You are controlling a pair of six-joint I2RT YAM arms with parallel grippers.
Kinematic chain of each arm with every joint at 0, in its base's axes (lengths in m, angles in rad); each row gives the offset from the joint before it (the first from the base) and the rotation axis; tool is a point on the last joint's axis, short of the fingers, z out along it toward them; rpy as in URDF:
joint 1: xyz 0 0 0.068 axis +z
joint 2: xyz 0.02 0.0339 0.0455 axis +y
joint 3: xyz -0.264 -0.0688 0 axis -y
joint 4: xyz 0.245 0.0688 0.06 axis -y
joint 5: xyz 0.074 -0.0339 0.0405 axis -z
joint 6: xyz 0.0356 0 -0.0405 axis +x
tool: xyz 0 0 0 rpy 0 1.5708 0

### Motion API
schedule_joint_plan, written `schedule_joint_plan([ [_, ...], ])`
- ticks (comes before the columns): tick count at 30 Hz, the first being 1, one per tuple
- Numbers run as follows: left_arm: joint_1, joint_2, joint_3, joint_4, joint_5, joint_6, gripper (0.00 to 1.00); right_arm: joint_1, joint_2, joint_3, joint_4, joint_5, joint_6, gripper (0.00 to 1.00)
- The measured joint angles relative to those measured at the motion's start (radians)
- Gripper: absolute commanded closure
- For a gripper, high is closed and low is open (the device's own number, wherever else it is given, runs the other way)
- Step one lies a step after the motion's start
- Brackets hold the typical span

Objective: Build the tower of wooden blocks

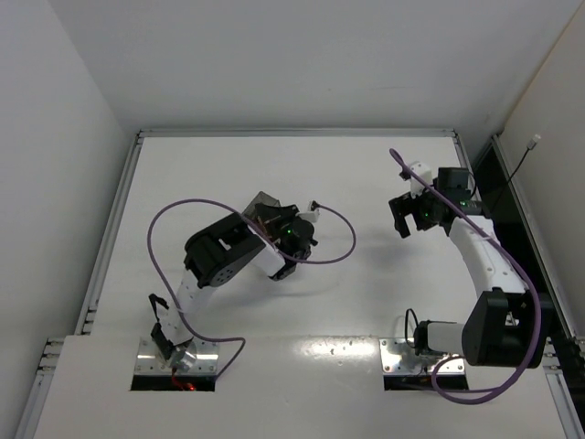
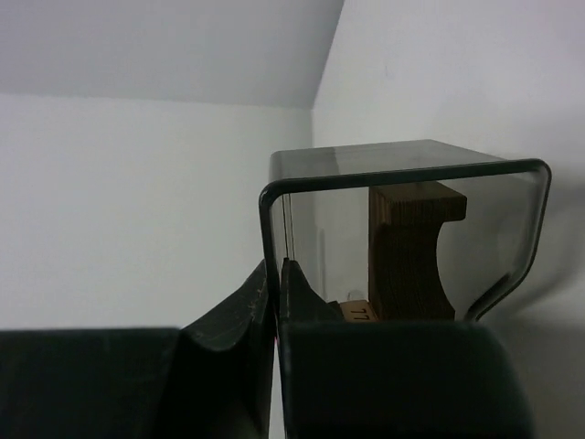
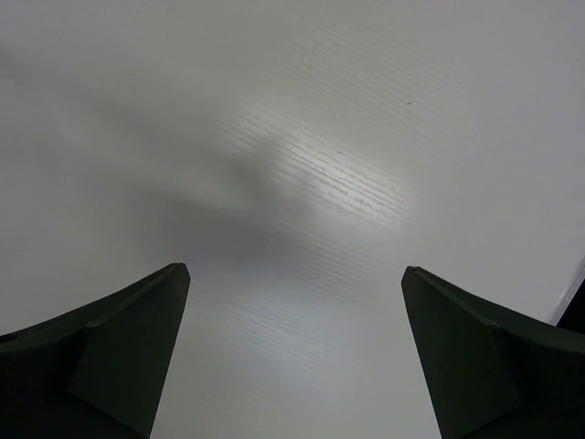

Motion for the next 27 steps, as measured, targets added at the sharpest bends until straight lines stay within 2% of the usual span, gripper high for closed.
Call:
schedule_joint_plan([
  [3,-0.007,0.093,-0.003,0.127,-0.011,0.255,1.0,0.0,-0.001,-0.005,0.0,0.001,0.002,0.0],
  [8,-0.025,0.131,-0.02,0.231,-0.022,0.453,1.0,-0.003,-0.01,-0.016,0.009,0.001,0.005,0.0],
  [15,-0.043,0.131,0.016,0.253,-0.023,0.579,1.0,-0.005,-0.039,-0.047,0.008,0.001,0.008,0.0],
  [27,-0.071,0.138,0.131,0.273,-0.006,0.661,1.0,-0.008,-0.061,-0.061,0.019,0.003,0.008,0.0],
])
